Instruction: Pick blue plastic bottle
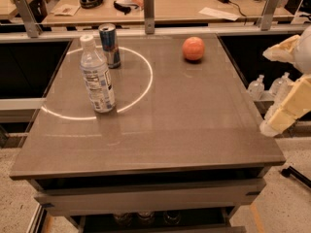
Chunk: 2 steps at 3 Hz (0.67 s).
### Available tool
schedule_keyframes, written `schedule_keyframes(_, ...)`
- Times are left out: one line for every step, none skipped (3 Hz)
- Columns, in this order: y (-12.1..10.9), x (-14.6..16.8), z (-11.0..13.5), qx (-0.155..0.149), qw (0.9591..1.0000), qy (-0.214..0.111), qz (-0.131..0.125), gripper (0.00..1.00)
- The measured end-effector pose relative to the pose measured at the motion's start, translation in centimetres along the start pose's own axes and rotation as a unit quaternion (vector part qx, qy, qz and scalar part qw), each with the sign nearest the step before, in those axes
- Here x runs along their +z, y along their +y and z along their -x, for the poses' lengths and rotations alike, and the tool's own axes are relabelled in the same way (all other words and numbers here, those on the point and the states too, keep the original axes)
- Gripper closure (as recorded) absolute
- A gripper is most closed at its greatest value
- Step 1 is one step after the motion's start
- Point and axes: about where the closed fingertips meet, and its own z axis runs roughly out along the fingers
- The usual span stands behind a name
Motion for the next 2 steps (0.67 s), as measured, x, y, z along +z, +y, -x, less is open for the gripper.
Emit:
schedule_keyframes(0.9, 0.9, 1.2, -0.012, 0.9959, -0.089, 0.013, 0.00)
schedule_keyframes(2.5, 1.3, 3.7, -0.041, 0.9815, -0.185, 0.029, 0.00)
